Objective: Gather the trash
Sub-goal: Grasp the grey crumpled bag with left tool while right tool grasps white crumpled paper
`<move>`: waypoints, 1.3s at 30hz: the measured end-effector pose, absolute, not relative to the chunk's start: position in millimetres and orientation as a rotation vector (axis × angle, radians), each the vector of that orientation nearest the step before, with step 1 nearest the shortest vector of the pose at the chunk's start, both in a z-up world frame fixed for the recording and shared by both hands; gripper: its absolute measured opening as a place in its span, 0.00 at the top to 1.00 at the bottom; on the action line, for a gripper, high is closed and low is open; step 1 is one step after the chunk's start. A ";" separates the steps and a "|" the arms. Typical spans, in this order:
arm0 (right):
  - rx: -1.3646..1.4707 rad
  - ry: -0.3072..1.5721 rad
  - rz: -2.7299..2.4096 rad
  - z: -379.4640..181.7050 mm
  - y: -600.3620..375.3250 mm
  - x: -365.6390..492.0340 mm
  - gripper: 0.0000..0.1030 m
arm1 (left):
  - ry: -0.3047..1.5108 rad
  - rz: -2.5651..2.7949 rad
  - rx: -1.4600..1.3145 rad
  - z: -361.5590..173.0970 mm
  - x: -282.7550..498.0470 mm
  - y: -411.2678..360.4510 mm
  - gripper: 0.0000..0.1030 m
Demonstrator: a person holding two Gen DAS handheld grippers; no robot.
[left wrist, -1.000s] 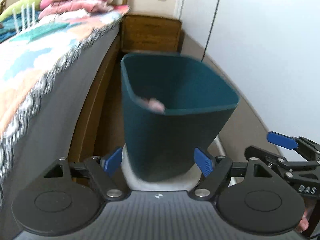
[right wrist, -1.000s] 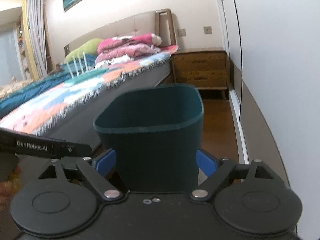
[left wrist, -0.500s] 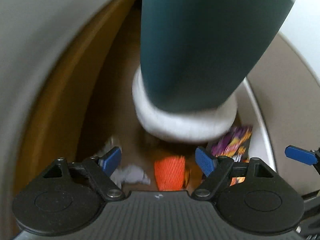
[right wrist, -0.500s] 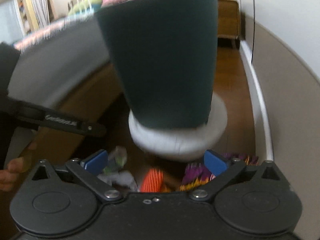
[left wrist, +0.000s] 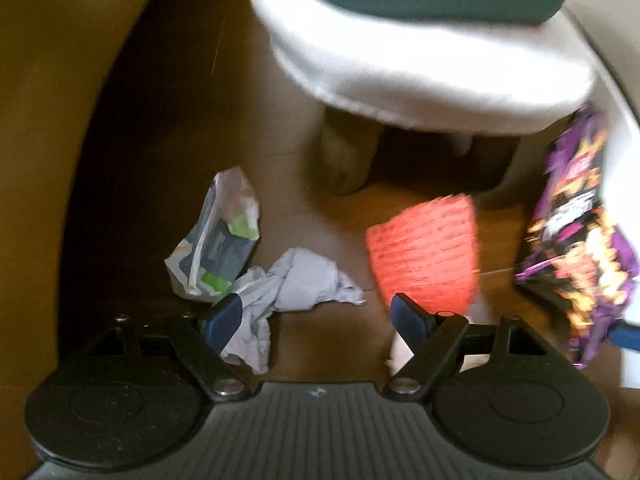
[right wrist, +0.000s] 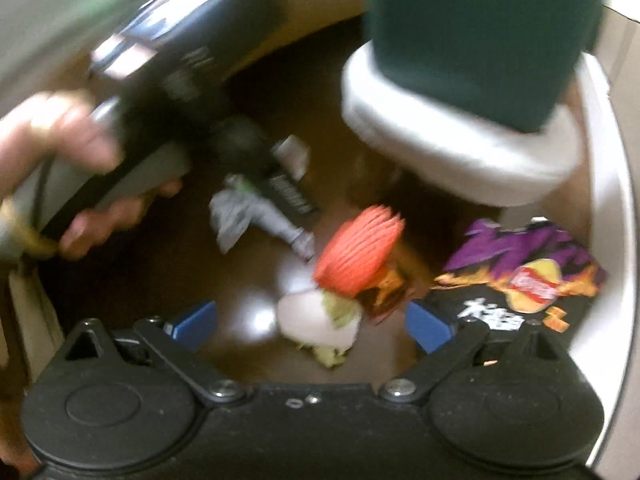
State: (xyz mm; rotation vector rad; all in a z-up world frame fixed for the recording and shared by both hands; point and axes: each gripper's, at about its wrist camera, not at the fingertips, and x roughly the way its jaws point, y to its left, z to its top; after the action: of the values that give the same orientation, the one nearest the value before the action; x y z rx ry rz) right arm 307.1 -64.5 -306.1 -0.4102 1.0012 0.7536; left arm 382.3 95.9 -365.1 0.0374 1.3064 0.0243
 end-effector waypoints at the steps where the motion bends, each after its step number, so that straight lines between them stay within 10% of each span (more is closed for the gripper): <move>1: -0.447 1.009 0.771 -314.6 -58.5 304.9 0.06 | 1.314 0.019 0.033 -371.1 383.3 97.9 0.21; 18: -0.796 1.004 0.851 -400.4 0.3 299.4 0.24 | 1.402 0.001 0.111 -446.2 406.9 108.3 0.21; 39: -0.524 1.041 0.649 -384.6 -26.5 300.6 0.93 | 1.414 0.076 -0.050 -437.4 399.3 125.1 0.48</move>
State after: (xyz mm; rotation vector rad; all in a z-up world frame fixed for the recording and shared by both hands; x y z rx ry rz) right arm 300.6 -26.5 -384.6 -0.5236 1.0409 0.6493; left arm 399.3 125.1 -437.4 -0.0502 1.4138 0.0759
